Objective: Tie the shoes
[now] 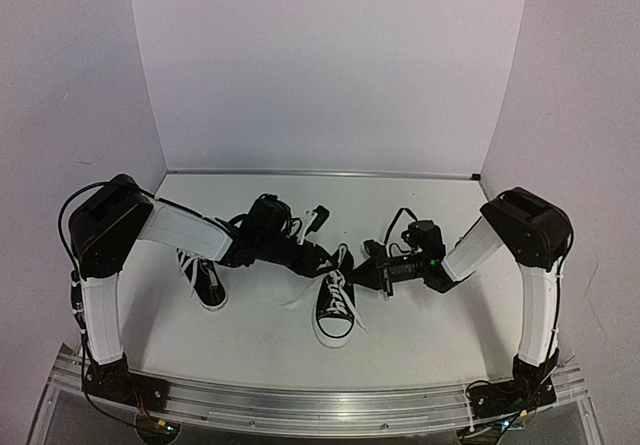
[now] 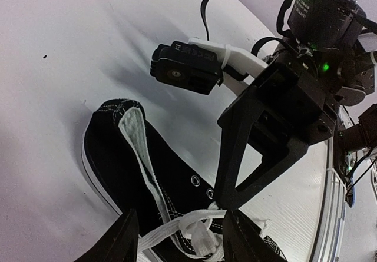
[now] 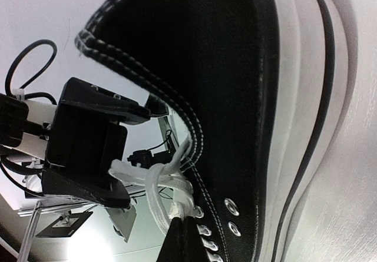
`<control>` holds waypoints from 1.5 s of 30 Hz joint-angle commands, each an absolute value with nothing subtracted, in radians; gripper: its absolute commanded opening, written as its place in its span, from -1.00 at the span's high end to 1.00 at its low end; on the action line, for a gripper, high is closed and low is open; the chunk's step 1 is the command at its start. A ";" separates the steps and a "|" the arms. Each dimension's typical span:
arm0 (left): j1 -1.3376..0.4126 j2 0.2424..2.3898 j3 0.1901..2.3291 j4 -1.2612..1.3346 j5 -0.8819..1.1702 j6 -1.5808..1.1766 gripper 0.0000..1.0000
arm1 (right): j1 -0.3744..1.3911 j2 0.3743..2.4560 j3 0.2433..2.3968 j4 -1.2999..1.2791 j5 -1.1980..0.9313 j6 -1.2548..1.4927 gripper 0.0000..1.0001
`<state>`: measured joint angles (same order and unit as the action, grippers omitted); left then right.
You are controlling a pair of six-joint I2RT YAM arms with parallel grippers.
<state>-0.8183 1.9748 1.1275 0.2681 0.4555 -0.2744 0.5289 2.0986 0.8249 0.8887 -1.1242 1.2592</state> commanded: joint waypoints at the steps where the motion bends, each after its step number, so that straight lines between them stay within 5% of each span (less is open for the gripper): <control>1: -0.821 1.967 1.138 0.293 0.483 -0.288 0.04 | 0.536 2.051 0.858 0.837 -1.138 1.205 1.00; 10: -0.821 1.965 1.126 0.340 0.498 -0.269 0.62 | 0.536 2.046 0.869 0.795 -1.140 1.177 1.00; 18: -0.821 2.005 1.174 0.307 0.506 -0.264 0.48 | 0.535 2.035 0.877 0.756 -1.143 1.153 1.00; 24: -0.823 1.956 1.132 0.346 0.523 -0.242 0.99 | 0.536 2.027 0.877 0.737 -1.140 1.139 1.00; 45: -0.985 1.899 1.154 0.113 0.475 0.059 1.00 | 0.545 2.085 1.141 0.321 -1.118 0.860 1.00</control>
